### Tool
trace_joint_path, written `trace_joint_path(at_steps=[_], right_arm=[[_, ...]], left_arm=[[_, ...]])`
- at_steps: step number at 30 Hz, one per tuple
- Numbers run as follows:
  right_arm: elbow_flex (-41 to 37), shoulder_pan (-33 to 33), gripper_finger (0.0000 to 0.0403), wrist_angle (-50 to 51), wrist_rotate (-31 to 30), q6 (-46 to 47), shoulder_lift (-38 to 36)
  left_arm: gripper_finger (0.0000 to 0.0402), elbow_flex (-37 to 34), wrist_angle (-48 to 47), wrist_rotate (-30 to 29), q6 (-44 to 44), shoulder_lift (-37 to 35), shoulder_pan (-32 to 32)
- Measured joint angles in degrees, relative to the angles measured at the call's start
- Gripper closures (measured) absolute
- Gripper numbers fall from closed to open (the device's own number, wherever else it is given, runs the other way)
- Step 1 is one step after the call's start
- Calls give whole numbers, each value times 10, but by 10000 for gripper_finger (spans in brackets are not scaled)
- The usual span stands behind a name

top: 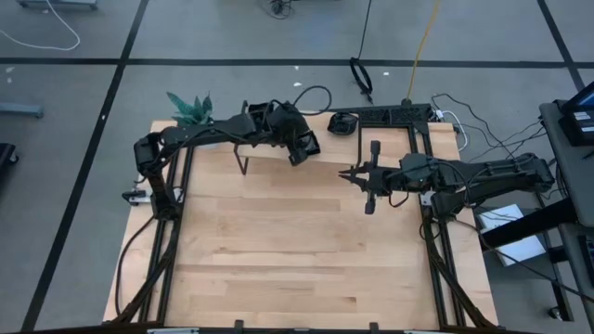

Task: Pick & Place Mini shaped plates
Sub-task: Stack the black square plate on top of the other black square plates on the shelf, then return to Home Position

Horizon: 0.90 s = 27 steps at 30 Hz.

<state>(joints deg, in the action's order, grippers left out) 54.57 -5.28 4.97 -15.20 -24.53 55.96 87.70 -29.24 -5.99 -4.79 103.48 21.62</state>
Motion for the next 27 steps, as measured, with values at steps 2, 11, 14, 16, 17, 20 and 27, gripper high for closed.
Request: trace_joint_path(at_steps=[2, 11, 14, 16, 17, 20, 27], right_arm=[[0, 0, 383, 0, 0, 0, 0], [0, 0, 383, 3, -1, 45, -7], [0, 0, 383, 7, -27, 73, -25], [0, 0, 383, 50, -30, 89, -47], [0, 0, 383, 79, -30, 100, -61], [-13, 0, 383, 157, -29, 145, -109], [-176, 0, 383, 106, -30, 197, -276]], left_arm=[[215, -1, -4, 0, 8, -9, 0], [203, -1, -60, 2, 93, -143, -25], [198, -1, -120, 25, 97, -213, -42], [198, -14, -143, 32, 79, -261, -65], [198, -31, -148, 31, 74, -290, -80], [203, -114, -113, 25, 66, -398, -138], [210, -509, 134, -62, 87, -685, -270]])
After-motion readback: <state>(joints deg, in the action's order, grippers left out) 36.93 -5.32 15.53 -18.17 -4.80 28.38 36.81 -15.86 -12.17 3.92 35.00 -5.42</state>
